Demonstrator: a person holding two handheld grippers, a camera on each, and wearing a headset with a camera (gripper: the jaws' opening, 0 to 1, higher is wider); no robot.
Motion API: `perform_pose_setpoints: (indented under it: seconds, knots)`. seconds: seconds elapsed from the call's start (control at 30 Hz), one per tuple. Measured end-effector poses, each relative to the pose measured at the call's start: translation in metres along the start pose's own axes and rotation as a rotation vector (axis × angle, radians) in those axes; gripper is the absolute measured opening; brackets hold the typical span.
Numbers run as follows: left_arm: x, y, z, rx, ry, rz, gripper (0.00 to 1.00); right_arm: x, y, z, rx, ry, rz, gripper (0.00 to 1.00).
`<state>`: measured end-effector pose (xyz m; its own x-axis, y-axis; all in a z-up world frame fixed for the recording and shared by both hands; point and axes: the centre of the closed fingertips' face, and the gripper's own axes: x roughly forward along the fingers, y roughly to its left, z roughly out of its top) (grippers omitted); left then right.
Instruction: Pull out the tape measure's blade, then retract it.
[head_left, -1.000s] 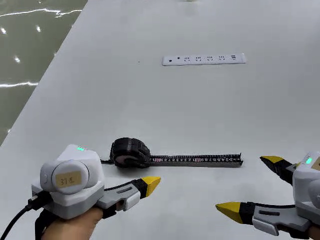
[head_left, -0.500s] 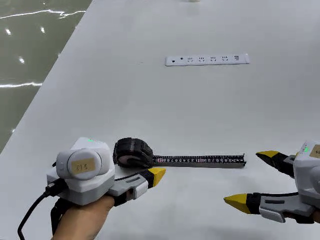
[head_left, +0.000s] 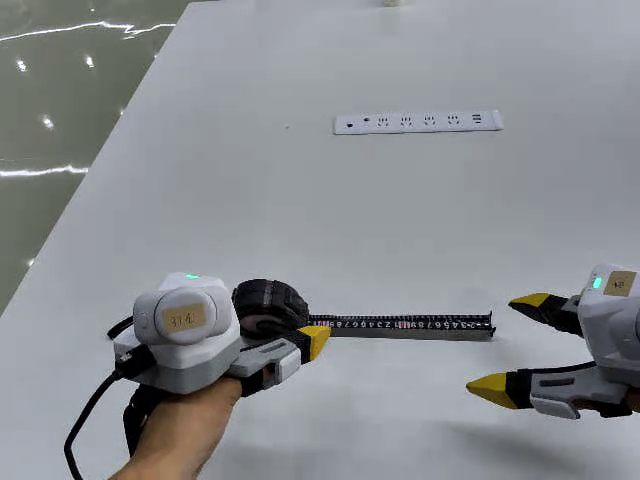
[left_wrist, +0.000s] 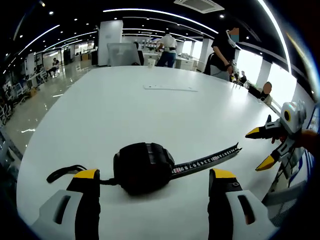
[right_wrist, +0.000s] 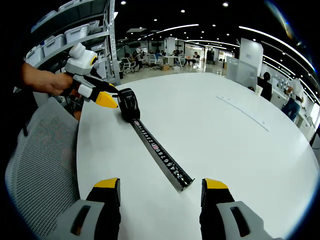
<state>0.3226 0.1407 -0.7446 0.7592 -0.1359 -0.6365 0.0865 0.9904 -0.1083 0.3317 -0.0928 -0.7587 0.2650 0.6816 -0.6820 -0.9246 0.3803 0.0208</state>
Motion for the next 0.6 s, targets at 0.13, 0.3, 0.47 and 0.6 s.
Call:
perform_pose_setpoints:
  seconds: [0.13,0.3,0.47,0.6]
  knots:
    - [0.004,0.001,0.000,-0.013,0.001,0.007,0.85,0.003,-0.006,-0.002,-0.030,0.022,0.015,0.59]
    - [0.008,0.004,0.002,-0.020,0.000,0.020,0.83,0.006,-0.011,-0.006,-0.049,0.046,0.030,0.54]
    - [0.013,0.009,0.001,-0.040,0.002,0.040,0.79,0.008,-0.015,-0.009,-0.080,0.068,0.054,0.47]
    - [0.016,0.011,0.001,-0.063,0.002,0.047,0.76,0.011,-0.017,-0.013,-0.098,0.085,0.075,0.46]
